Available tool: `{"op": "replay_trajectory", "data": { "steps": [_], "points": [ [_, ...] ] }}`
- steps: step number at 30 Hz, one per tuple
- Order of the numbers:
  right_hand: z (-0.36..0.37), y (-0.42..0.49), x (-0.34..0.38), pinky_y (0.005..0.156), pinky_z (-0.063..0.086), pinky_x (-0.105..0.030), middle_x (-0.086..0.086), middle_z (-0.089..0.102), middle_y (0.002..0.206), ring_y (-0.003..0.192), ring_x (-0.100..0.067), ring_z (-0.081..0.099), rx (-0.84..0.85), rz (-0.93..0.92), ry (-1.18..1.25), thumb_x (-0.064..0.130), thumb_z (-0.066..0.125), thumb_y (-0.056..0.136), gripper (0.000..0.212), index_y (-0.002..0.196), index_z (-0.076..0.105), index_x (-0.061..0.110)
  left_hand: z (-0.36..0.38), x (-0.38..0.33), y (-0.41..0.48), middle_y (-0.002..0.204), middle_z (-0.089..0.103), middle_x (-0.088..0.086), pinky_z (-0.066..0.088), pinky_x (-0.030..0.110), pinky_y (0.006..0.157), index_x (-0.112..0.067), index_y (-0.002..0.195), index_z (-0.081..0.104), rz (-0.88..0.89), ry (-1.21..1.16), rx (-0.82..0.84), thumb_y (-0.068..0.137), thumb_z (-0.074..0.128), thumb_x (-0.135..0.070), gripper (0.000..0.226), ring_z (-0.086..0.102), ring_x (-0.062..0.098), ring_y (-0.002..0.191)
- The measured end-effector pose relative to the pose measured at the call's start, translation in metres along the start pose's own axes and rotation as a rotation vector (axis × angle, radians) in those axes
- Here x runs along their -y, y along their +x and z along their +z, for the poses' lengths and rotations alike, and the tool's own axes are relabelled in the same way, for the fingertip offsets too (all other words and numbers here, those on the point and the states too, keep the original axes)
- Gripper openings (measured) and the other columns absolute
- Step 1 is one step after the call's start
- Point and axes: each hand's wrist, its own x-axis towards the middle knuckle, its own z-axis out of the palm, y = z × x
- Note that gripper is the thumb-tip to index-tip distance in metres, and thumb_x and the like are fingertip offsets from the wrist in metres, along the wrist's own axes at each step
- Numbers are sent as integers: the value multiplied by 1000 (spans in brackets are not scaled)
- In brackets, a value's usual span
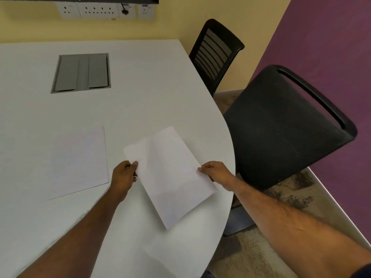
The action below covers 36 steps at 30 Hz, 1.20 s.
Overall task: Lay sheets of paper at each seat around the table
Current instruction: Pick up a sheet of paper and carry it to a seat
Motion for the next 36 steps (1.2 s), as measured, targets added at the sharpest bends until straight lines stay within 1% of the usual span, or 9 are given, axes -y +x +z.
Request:
{"op": "replay_trajectory", "data": {
  "steps": [5,8,11,13,17,25,31,33,36],
  "points": [
    [-39,38,-8,77,55,-34,-10,70,99,87,-21,67,0,41,5,10,74,81,15,95,69,9,36,6,12,78,58,4,48,32,72,-12,75,53,-53,-95,-48,99,53,-21,25,55,18,71],
    [-56,68,-8,84,56,-39,-8,69,100,91,-22,66,-58,31,-22,7,73,81,11,91,69,10,55,11,19,84,61,5,50,29,73,-9,101,58,-82,-155,-62,97,56,-17,9,58,22,82],
    [-69,101,-7,88,54,-38,-4,70,99,97,-23,66,-137,-34,-134,8,73,82,9,89,71,12,68,24,23,75,54,8,50,28,74,-12,143,30,-78,-159,-126,92,63,-8,60,57,21,73],
    [-72,121,-4,87,52,-31,-2,70,97,94,-19,64,-178,-97,-218,7,71,84,9,91,72,12,75,33,22,71,51,10,50,27,73,-21,152,12,-63,-124,-130,90,65,-4,83,59,23,70],
    [-69,153,9,85,45,-21,-4,72,102,92,-11,60,-234,-245,-357,4,65,87,14,98,73,8,91,49,24,75,60,13,51,29,73,-21,150,22,-101,-43,-145,86,70,-5,82,65,22,69],
    [-58,207,18,89,48,-23,-7,73,105,100,-19,66,-192,-332,-453,3,63,89,15,97,74,8,125,78,15,79,74,4,50,34,84,-21,147,31,-138,141,-140,83,74,-19,77,70,19,76],
    [-48,229,24,91,50,-27,-7,74,104,100,-20,67,-160,-372,-442,1,62,88,16,95,74,7,109,74,3,54,61,-3,48,31,61,-26,135,47,-68,538,-238,89,63,-42,51,62,14,60],
    [-45,236,25,92,51,-30,-7,74,103,101,-21,67,-157,-382,-430,2,63,87,16,95,74,8,102,72,5,67,63,-6,48,32,66,-26,130,52,-11,663,-291,90,59,-44,45,61,13,67],
    [-41,242,25,97,50,-36,-7,73,109,104,-21,67,-139,-373,-411,5,67,85,20,104,72,8,90,79,19,115,59,3,46,42,86,-24,131,55,205,824,-276,90,59,-43,46,58,24,102]
  ]
}}
